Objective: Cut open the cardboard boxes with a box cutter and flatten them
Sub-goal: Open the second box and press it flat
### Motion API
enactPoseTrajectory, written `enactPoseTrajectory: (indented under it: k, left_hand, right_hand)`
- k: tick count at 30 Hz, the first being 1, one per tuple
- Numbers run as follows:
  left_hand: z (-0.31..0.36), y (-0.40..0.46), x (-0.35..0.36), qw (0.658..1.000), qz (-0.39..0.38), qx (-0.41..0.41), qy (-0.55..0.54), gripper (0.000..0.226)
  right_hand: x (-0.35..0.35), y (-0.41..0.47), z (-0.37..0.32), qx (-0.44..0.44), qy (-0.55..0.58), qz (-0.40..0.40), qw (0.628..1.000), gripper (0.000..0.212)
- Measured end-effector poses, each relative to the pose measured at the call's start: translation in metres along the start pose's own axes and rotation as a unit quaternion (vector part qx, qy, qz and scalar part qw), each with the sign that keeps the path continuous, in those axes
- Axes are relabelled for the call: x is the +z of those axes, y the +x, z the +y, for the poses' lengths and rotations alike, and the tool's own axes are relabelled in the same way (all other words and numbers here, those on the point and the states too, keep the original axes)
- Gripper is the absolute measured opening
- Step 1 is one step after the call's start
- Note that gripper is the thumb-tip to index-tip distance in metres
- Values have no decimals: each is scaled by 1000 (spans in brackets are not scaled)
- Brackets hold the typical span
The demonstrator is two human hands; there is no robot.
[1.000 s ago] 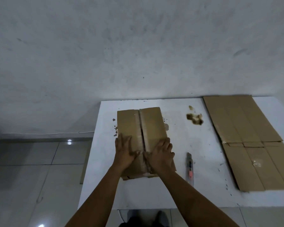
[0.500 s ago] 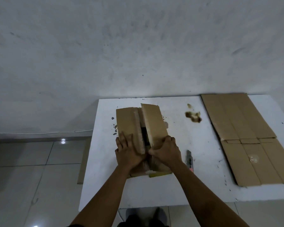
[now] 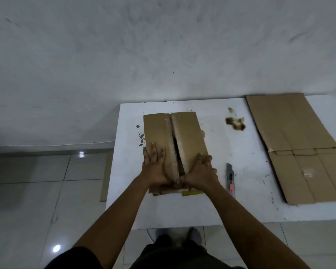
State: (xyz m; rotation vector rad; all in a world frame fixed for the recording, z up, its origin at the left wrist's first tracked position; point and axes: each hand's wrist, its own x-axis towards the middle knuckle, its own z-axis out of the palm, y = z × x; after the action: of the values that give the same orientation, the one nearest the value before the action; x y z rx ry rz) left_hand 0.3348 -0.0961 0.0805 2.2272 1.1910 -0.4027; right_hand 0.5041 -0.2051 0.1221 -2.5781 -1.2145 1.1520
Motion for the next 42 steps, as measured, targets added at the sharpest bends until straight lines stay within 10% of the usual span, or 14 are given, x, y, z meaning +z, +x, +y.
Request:
enactPoseTrajectory:
  k: [9,13,18,22,34,42]
  left_hand:
    - [3,-7,-3,999,5,1,-33,148]
    - [18,-8,7,995,76,-47,-51,143]
    - [23,-7,9,993,99,-55,-34,140]
    - [20,-4,10,993,103,-55,-34,139]
    - [17,-5,12,991,135,-22,3,134]
    - [4,-51,-37,925,118,40,-360,86]
  right_hand:
    - [-78,-10,23,-26,238,-137,961,53]
    - [-87,-7,55,-1,373,-10,928,31]
    - [-77,5,93,21,302,145,942,56]
    - [-45,12,101,-50,-77,305,948,61]
    - [37,33,56,-133,-157,228,952,80]
    - [39,33,57,-139,-149,244,948,76]
